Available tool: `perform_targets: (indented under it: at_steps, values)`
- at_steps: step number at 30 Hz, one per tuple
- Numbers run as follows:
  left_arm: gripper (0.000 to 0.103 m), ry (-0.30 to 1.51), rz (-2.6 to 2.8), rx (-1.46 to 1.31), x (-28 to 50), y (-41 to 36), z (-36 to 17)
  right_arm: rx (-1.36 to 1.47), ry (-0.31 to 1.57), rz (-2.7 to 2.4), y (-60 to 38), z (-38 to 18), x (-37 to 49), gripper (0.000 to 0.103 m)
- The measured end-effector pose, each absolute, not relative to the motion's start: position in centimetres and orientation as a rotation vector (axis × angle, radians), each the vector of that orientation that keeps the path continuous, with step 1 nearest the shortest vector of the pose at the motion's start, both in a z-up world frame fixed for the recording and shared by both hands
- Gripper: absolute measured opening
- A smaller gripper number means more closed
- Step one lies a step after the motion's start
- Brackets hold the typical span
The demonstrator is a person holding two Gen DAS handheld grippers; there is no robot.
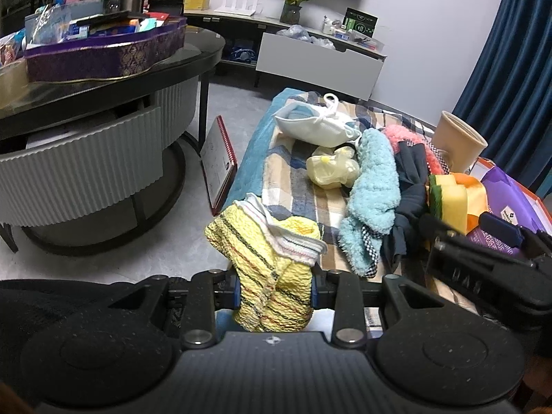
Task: Organize soft objects
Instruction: 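Grasp the yellow-green sponge with the right gripper while the left gripper holds the towel, then carry the sponge with the right gripper while the left gripper carries the towel to the white box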
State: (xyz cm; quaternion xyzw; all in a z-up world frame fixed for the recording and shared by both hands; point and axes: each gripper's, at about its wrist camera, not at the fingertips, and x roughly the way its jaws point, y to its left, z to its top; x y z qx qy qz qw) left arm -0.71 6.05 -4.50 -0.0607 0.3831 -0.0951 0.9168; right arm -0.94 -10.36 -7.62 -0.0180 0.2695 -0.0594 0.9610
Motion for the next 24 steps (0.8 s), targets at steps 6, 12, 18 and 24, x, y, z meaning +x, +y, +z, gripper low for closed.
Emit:
perform_targets:
  at_steps: [6,12,18,24]
  values:
    - [0.035,0.783,-0.203,-0.109,-0.9,5.8,-4.2,-0.009,0.493,-0.226,-11.1,-7.0,-2.2,0.077]
    - [0.035,0.785,-0.217,-0.097,-0.9,5.0,-4.1,-0.023,0.575,-0.186,-11.6,-7.2,-0.3,0.067]
    - [0.035,0.791,-0.227,-0.083,-0.5,4.3,-3.7,-0.009,0.620,-0.177,-12.6,-7.6,1.0,0.038]
    - [0.035,0.802,-0.229,-0.105,0.2,3.6,-2.6,0.083,0.605,-0.096,-13.8,-4.6,-0.6,0.037]
